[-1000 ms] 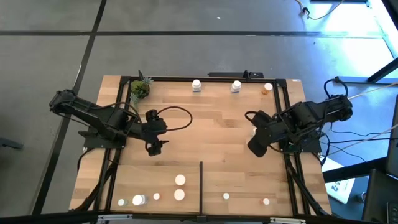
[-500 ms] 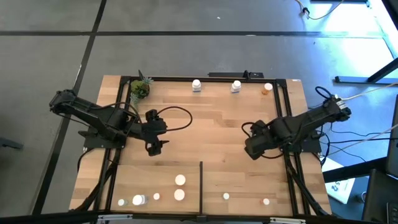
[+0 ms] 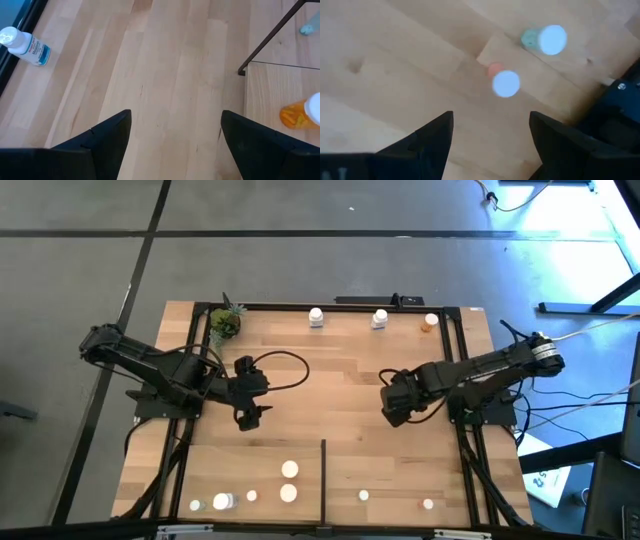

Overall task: Pick and place medicine bottles onto shelf by color
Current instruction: Put the top pink pill bottle on the shelf aligned with the other pink pill bottle

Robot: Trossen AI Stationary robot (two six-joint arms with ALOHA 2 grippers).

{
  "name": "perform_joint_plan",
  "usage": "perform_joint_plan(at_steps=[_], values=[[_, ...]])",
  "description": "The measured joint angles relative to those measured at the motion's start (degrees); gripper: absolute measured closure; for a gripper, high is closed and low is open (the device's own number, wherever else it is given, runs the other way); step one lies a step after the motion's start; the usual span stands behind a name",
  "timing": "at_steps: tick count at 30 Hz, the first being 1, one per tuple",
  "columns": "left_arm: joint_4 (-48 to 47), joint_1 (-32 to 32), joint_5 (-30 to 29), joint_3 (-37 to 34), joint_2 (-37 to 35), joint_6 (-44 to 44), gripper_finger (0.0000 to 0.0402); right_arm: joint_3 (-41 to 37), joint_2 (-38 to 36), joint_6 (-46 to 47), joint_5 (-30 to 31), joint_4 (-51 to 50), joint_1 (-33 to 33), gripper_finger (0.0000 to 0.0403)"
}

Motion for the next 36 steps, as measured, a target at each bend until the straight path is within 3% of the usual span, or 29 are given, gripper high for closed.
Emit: perform_joint_plan(at_steps=[9, 36], values=[[-0.04, 0.0, 0.04, 0.0, 0.0, -0.02, 0.0099, -5.09, 0.0, -0.1, -0.05, 2.94, -2.69, 0.0139], [-0.12, -0.02, 0.07, 0.0, 0.0, -0.11, 0.0099, -16.41, 0.0, 0.0, 0.36, 14.01, -2.75, 0.0139]])
